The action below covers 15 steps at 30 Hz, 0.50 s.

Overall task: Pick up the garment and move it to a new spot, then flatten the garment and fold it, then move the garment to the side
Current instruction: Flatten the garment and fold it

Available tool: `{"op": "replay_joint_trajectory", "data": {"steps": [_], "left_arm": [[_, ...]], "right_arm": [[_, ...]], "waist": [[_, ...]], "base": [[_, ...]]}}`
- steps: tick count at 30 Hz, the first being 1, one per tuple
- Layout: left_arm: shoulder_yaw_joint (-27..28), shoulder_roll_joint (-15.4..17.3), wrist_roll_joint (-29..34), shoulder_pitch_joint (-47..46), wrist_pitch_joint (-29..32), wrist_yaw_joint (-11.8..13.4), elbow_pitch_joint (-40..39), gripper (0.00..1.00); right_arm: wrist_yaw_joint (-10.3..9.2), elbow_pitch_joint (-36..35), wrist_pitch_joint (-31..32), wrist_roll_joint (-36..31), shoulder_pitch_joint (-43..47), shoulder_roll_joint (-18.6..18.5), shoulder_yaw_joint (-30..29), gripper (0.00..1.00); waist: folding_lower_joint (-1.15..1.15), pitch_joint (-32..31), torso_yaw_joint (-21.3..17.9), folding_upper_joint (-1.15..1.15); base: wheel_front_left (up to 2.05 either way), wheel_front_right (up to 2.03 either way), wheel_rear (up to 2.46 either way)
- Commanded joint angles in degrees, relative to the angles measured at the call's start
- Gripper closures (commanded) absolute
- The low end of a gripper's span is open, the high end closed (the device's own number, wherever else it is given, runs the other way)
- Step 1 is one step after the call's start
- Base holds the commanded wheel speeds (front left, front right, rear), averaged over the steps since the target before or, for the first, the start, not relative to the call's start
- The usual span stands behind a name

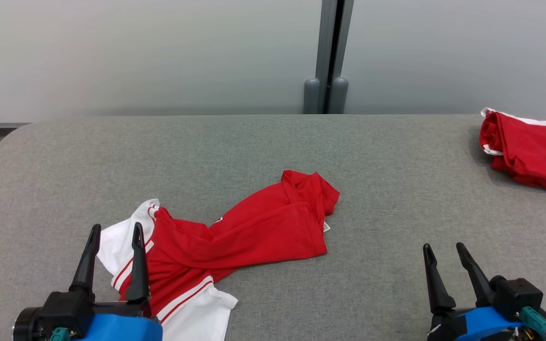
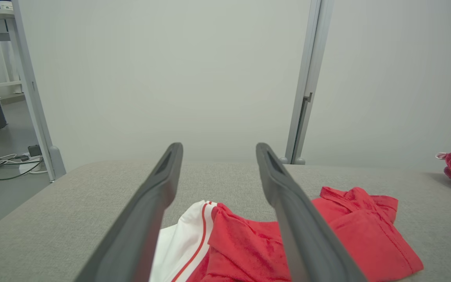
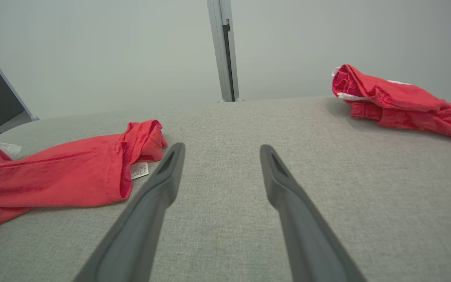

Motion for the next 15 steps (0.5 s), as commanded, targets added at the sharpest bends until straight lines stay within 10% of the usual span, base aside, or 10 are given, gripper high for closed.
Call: {"op": "replay_joint_trajectory", "data": {"steps": [1, 15], "left_arm": [[1.4, -0.8, 0.8, -1.5, -0.2, -0.4, 1.0, 0.00], [9.4, -5.1, 6.1, -5.7, -0.1, -4.7, 9.1, 0.00]], "right_arm": [[0.03, 0.0, -0.2, 0.1, 0.4, -0.1, 0.1, 0.00], [0.03, 0.0, -0.2, 0.7, 0.4, -0.2, 1.2, 0.00]], "waist": [[0.00, 0.0, -0.6, 0.00], [0.00, 1.3, -3.0, 0.00]], "base": [[0.00, 0.00, 0.00], [0.00, 0.00, 0.00]]}}
